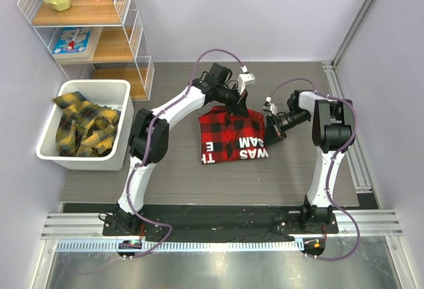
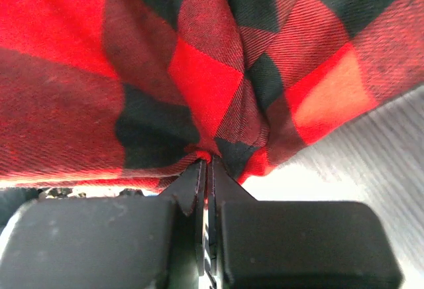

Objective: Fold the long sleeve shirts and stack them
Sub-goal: Fold the shirt

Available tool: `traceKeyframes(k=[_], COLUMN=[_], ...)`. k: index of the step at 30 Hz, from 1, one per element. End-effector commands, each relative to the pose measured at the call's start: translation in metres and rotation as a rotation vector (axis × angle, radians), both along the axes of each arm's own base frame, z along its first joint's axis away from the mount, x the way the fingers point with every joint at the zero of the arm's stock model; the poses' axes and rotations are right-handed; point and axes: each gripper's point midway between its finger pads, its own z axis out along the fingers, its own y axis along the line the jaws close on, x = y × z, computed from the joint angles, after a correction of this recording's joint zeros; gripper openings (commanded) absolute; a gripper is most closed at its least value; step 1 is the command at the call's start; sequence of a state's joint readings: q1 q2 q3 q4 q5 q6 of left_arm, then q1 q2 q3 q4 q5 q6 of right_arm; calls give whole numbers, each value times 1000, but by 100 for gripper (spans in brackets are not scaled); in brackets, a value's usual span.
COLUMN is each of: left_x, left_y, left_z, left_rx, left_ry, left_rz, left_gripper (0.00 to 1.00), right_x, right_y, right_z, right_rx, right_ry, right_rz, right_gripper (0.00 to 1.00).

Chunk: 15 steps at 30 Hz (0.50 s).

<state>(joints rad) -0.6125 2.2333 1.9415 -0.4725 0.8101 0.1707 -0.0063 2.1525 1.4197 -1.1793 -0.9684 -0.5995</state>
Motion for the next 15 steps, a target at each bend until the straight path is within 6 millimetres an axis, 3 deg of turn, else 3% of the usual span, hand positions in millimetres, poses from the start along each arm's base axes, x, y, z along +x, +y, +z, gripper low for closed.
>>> traceKeyframes(k=[1, 4, 8, 9, 11, 13, 14, 15], left_x=[53, 56, 52, 52, 52, 56, 43, 44], left_y=[-5, -4, 8, 11, 26, 42, 52, 66], left_z=[-1, -18, -31, -27, -13, 6, 17, 22], left_rx=[-4, 27, 97, 101, 109, 94, 100, 108], left_ry=[-98, -90, -70, -72, -56, -41, 4, 20], left_rz=[133, 141, 136, 137, 145, 151, 134, 141], left_gripper=[0, 6, 31, 42, 53, 57, 62, 62], right_x=[-18, -19, -18, -15, -12, -11, -4, -1], right_y=[-7, -16, -38, -42, -49, -54, -57, -59], right_z=[-18, -26, -30, -28, -21, -6, 1, 7], right_rx=[-59, -105, -179, -194, -224, -234, -237, -240], right_ry=[78, 83, 72, 52, 21, -1, -40, -59], right_rz=[48, 56, 62, 64, 90, 97, 105, 100], right_gripper=[4, 9, 26, 32, 39, 46, 48, 51])
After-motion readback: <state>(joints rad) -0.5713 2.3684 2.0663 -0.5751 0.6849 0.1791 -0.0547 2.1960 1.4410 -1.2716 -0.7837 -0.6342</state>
